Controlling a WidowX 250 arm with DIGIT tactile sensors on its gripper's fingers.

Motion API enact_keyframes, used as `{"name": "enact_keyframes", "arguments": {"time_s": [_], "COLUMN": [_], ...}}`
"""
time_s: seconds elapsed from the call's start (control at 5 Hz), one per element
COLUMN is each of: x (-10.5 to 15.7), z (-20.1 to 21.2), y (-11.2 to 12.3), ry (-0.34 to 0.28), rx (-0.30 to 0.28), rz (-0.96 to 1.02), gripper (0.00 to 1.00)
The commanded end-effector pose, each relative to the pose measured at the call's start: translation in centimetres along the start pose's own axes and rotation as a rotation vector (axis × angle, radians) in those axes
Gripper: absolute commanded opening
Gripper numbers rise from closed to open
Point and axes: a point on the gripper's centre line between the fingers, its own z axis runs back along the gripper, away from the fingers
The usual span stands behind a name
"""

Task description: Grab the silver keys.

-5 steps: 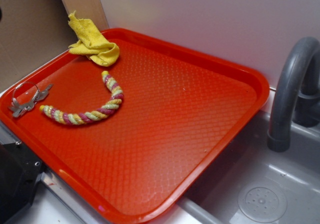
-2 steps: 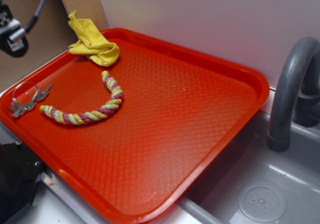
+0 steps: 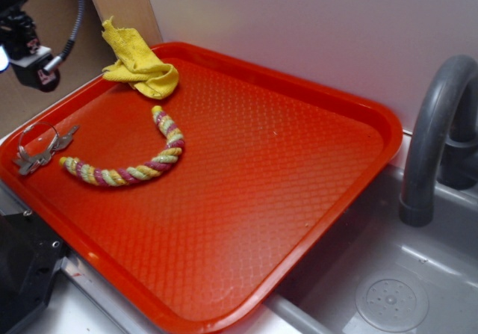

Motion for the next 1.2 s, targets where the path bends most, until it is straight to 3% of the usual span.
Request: {"name": "enact_keyframes", "arguments": {"time_s": [0.0,0.4,0.6,0.8,1.0], "x": [0.5,2.3,1.9,1.3,0.0], "z": [-1.1,-5.1,-5.9,-7.0,-7.1], "y": [4.9,3.9,3.8,3.3,3.2], "ry": [-0.018,0.043,0.050,0.091,0.078], "rx": [-0.067,-0.094,-0.150,-0.155,-0.140], "rz": [0.057,-0.040,-0.056,-0.128,-0.173], "gripper": [1.00,1.00,1.00,1.00,1.00]}}
